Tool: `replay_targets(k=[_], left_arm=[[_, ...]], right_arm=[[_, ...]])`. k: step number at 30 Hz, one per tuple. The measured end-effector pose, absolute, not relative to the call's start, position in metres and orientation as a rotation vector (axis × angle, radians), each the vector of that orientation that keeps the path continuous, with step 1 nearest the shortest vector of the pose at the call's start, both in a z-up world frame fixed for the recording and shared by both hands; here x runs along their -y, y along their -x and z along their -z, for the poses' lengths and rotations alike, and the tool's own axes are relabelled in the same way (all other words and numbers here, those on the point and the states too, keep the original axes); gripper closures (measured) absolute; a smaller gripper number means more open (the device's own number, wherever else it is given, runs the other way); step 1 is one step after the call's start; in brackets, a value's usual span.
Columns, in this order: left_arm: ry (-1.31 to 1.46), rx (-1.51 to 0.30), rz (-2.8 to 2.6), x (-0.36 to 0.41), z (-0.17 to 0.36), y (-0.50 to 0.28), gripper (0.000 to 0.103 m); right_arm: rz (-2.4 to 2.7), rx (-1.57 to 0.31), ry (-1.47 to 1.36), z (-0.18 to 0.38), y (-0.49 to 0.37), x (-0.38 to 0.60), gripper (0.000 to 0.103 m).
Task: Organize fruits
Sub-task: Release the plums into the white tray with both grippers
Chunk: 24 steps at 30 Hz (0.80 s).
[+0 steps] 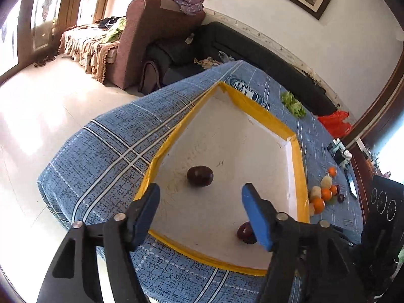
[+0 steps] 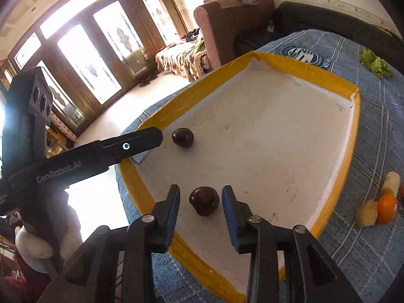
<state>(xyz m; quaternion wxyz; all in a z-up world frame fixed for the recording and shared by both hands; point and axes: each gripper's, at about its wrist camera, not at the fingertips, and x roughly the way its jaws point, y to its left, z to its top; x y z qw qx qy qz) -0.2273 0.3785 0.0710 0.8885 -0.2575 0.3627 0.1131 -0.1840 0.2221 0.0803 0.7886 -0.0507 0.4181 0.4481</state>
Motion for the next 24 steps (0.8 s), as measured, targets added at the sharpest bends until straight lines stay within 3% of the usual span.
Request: replay_targets(k=[7,10,16,22,24], left_arm=[[0.543,-0.711,-0.191,-0.361,-0.09,0.23,0.034],[0.505,-0.696,-0.12,-0.335,-0.102,0.223,0.032],[0.35,-0.72,0.079,-0.253,-0.109,0.194,0.03],[0.189,-0.805,0.192,-0.177,-0.088,0.161,0.031],[0.162,-0.831,0.211,-0.164,-0.08,0.152,0.038]], right_arm=[[-0.862,-0.806,0.002,-0.114,0.174,-0.147,0.061],[-0.754,-0.776,-0.056,-0.122,0.16,-0.096,0.056],[-0.572,-0.83,-0.214,-0.104,0.121,-0.003,0.054],[-0.571,-0.871,-0.23,-0.081,0.093,0.004,0.054],[-0.61,-0.889,-0.219,-0.073,0.086,-0.007,0.054]])
